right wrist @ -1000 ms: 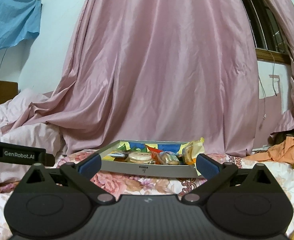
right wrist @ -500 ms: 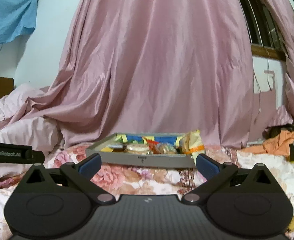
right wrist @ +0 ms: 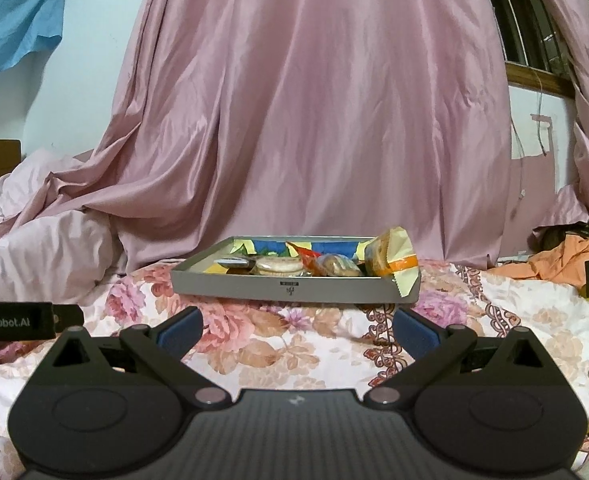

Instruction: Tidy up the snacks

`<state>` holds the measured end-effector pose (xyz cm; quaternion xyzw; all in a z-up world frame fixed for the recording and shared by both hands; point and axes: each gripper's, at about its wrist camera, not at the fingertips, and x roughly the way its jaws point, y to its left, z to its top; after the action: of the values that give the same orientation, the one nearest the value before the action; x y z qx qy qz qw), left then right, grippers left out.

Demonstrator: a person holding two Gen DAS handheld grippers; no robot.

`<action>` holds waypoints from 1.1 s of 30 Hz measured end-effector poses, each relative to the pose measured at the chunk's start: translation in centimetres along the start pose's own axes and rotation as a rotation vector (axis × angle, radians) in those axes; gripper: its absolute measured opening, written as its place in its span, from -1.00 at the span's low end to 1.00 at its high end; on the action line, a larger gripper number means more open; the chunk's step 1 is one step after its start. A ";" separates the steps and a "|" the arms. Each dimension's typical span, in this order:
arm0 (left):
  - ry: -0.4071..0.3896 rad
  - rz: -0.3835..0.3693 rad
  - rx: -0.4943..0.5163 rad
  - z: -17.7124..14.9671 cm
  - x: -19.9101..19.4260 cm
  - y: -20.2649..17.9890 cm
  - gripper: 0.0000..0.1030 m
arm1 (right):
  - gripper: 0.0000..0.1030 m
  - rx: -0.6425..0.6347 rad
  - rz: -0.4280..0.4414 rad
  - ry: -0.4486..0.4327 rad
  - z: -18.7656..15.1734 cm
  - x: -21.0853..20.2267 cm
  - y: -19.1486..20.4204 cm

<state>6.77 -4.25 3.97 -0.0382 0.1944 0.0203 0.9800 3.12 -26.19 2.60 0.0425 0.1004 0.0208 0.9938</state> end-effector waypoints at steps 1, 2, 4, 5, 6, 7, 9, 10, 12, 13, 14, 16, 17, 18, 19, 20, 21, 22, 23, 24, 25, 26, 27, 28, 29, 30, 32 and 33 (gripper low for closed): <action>0.003 0.000 -0.003 -0.1 0.1 0.1 0.98 | 1.00 -0.003 0.003 0.002 -0.1 0.1 0.1; 0.006 0.000 -0.006 -0.3 0.2 0.2 0.98 | 1.00 -0.006 0.006 0.004 -0.1 0.1 0.2; 0.011 0.001 -0.010 -0.4 0.4 0.4 0.98 | 1.00 -0.014 0.011 0.012 -0.2 0.3 0.4; 0.014 0.002 -0.011 -0.5 0.5 0.5 0.98 | 1.00 -0.017 0.013 0.017 -0.3 0.4 0.5; 0.016 0.004 -0.012 -0.6 0.5 0.6 0.98 | 1.00 -0.019 0.015 0.022 -0.3 0.5 0.5; 0.017 0.005 -0.013 -0.7 0.6 0.7 0.98 | 1.00 -0.020 0.016 0.026 -0.4 0.6 0.6; 0.019 0.006 -0.014 -0.8 0.6 0.8 0.98 | 1.00 -0.022 0.017 0.034 -0.4 0.8 0.7; 0.020 0.007 -0.014 -0.8 0.6 0.8 0.98 | 1.00 -0.023 0.016 0.036 -0.4 0.8 0.8; 0.021 0.008 -0.012 -0.9 0.6 0.9 0.98 | 1.00 -0.024 0.018 0.038 -0.5 0.8 0.8; 0.021 0.008 -0.011 -0.9 0.6 0.8 0.98 | 1.00 -0.024 0.018 0.039 -0.5 0.8 0.8; 0.021 0.009 -0.010 -0.9 0.6 0.8 0.98 | 1.00 -0.024 0.019 0.040 -0.5 0.9 0.8; 0.020 0.009 -0.010 -0.9 0.5 0.9 0.98 | 1.00 -0.023 0.019 0.044 -0.5 0.9 0.8; 0.020 0.009 -0.010 -0.9 0.5 0.9 0.98 | 1.00 -0.022 0.019 0.046 -0.5 0.9 0.7; 0.019 0.010 -0.010 -0.9 0.5 0.9 0.98 | 1.00 -0.023 0.020 0.048 -0.5 0.9 0.7; 0.018 0.010 -0.009 -0.9 0.5 0.9 0.98 | 1.00 -0.023 0.020 0.049 -0.5 0.9 0.7; 0.017 0.011 -0.009 -0.9 0.4 0.9 0.98 | 1.00 -0.023 0.020 0.050 -0.5 0.9 0.7; 0.017 0.011 -0.008 -0.9 0.4 0.9 0.98 | 1.00 -0.024 0.020 0.052 -0.5 0.9 0.7; 0.018 0.010 -0.008 -0.9 0.4 0.9 0.98 | 1.00 -0.025 0.021 0.053 -0.5 1.0 0.7; 0.017 0.010 -0.007 -0.9 0.4 0.9 0.98 | 1.00 -0.025 0.021 0.054 -0.5 1.0 0.7; 0.016 0.011 -0.007 -0.9 0.4 0.9 0.98 | 1.00 -0.026 0.021 0.054 -0.5 1.0 0.7; 0.016 0.011 -0.007 -0.8 0.3 0.9 0.98 | 1.00 -0.026 0.022 0.054 -0.5 1.0 0.7; 0.014 0.011 -0.007 -0.8 0.3 0.9 0.98 | 1.00 -0.026 0.022 0.054 -0.5 1.0 0.7; 0.013 0.011 -0.007 -0.8 0.2 0.9 0.98 | 1.00 -0.027 0.023 0.054 -0.6 1.0 0.7; 0.012 0.010 -0.006 -0.7 0.1 0.9 0.98 | 1.00 -0.028 0.023 0.055 -0.6 1.0 0.7; 0.011 0.011 -0.006 -0.7 0.1 1.0 0.98 | 1.00 -0.029 0.023 0.055 -0.6 1.0 0.7; 0.010 0.011 -0.006 -0.7 0.0 0.9 0.98 | 1.00 -0.030 0.024 0.056 -0.6 1.0 0.7; 0.011 0.011 -0.005 -0.7 0.0 0.9 0.98 | 1.00 -0.029 0.023 0.056 -0.6 1.0 0.7; 0.012 0.010 -0.006 -0.6 0.0 1.0 0.98 | 1.00 -0.030 0.024 0.058 -0.6 1.0 0.7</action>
<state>6.48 -3.33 3.31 -0.0401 0.2003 0.0257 0.9786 3.98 -25.36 1.83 0.0284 0.1284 0.0353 0.9907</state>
